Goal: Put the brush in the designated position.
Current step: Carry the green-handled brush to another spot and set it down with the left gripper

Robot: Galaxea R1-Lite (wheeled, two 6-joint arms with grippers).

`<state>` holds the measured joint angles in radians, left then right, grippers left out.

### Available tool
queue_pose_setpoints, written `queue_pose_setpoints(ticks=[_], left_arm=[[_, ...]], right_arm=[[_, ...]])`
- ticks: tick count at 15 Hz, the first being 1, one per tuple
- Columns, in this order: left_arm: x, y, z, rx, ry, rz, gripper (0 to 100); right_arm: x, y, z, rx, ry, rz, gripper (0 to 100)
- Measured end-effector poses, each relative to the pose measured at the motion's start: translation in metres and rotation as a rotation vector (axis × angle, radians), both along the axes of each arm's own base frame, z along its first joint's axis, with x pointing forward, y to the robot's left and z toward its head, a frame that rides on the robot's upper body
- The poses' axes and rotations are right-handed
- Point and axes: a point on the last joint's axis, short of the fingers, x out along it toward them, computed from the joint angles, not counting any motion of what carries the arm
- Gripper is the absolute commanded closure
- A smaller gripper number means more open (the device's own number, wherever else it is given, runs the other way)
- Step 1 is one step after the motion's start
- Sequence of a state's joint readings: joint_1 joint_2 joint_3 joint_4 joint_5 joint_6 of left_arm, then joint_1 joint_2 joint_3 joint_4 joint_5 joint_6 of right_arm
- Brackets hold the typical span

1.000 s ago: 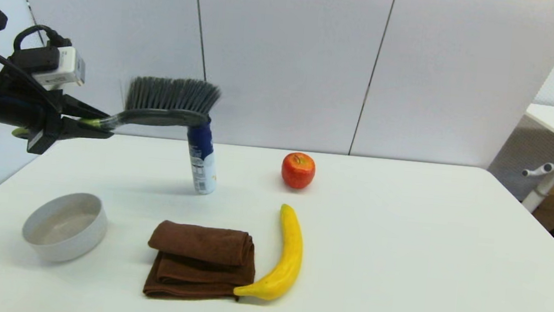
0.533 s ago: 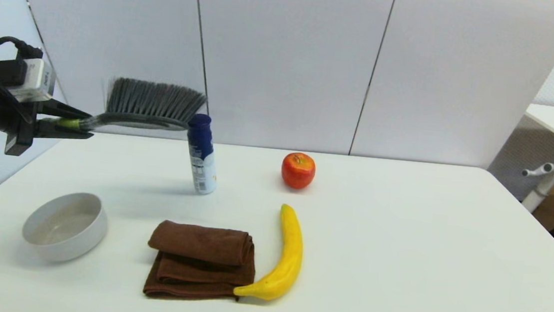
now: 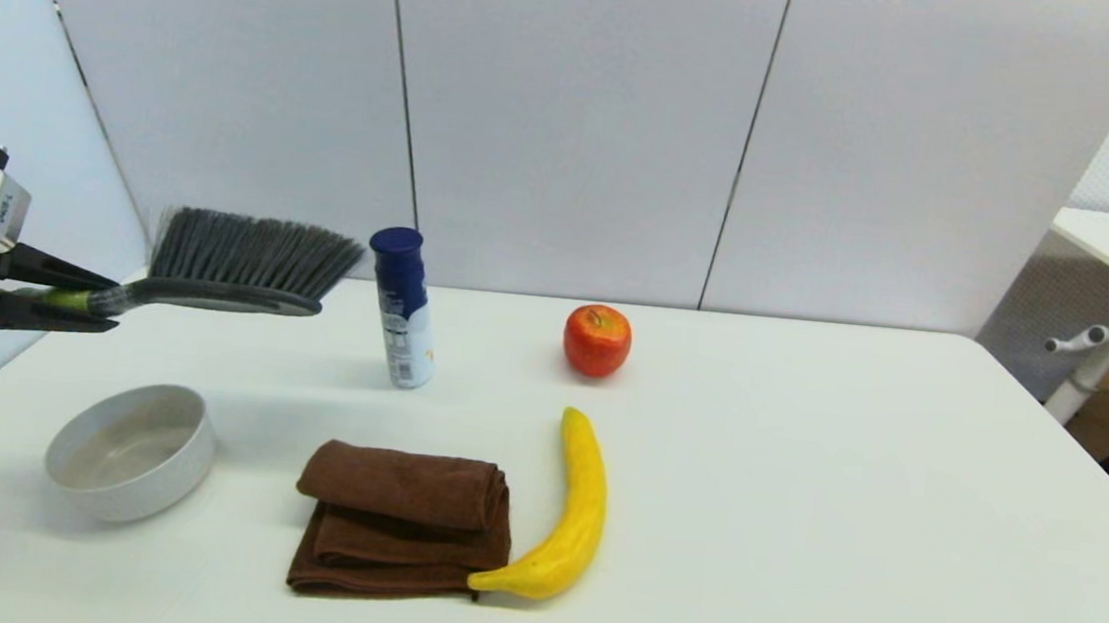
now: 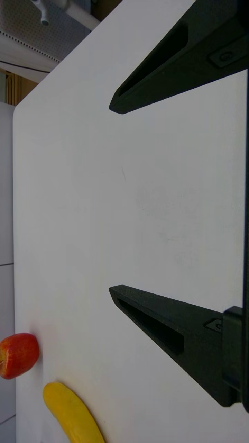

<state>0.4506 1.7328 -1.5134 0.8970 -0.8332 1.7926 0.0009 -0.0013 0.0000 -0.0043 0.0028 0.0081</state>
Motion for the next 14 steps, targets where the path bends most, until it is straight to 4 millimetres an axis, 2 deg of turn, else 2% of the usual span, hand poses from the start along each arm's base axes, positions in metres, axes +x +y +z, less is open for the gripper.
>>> queue_pose_setpoints(ticks=[3, 9, 14], left_arm=[[0.013, 0.007, -0.003, 0.021, -0.027, 0.03, 100], [0.054, 0.021, -0.014, 0.029, -0.071, 0.116, 100], [0.098, 0.009, -0.05, -0.002, 0.0, 0.042, 100]], right_arm=[[0.0, 0.0, 0.0, 0.0, 0.0, 0.0, 0], [0.0, 0.0, 0.0, 0.0, 0.0, -0.001, 0], [0.0, 0.0, 0.0, 0.0, 0.0, 0.0, 0]])
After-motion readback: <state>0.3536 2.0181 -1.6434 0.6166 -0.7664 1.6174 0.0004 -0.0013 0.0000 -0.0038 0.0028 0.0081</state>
